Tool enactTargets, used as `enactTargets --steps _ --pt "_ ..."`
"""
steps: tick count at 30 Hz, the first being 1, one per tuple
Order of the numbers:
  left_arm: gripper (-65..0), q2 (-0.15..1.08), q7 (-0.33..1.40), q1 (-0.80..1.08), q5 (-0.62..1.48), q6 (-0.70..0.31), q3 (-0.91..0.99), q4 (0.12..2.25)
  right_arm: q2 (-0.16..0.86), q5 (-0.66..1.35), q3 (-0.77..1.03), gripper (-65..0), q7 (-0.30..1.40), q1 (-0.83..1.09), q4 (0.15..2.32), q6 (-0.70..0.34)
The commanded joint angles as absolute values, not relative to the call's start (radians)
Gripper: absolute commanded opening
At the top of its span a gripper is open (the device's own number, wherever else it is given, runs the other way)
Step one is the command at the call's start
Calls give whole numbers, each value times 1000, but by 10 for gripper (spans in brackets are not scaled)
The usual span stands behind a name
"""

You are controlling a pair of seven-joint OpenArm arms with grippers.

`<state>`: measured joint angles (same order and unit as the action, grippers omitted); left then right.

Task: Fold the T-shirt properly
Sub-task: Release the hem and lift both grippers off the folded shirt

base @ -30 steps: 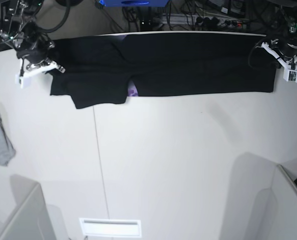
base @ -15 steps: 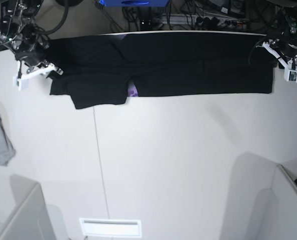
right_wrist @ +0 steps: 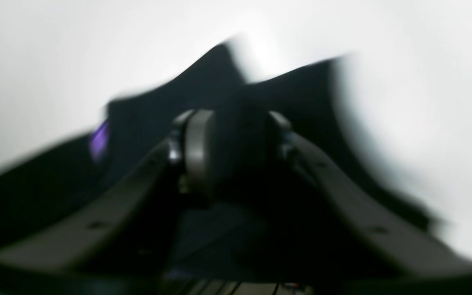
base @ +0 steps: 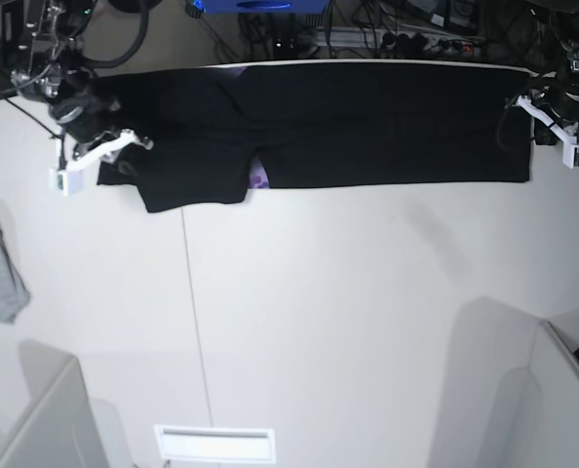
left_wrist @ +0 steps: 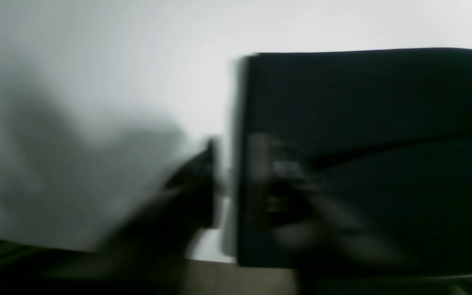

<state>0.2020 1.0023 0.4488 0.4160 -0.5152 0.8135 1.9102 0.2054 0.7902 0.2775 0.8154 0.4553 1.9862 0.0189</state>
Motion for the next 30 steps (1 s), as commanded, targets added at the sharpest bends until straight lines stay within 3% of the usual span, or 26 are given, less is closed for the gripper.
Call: enactTargets --steps 1,7,11,22,30 --pt "-650 209 986 437 417 -512 822 1916 219 794 271 -650 797 453 1985 15" --pt "-650 197 986 409 401 -510 822 1860 223 794 237 -650 803 446 1856 16" --pt "-650 197 984 378 268 -516 820 1811 242 750 239 -650 799 476 1811 16" --pt "-650 179 921 378 225 -510 708 1778 237 670 239 -650 803 469 1899 16" --pt "-650 197 906 317 223 -444 657 1555 243 667 232 -650 797 377 1732 16"
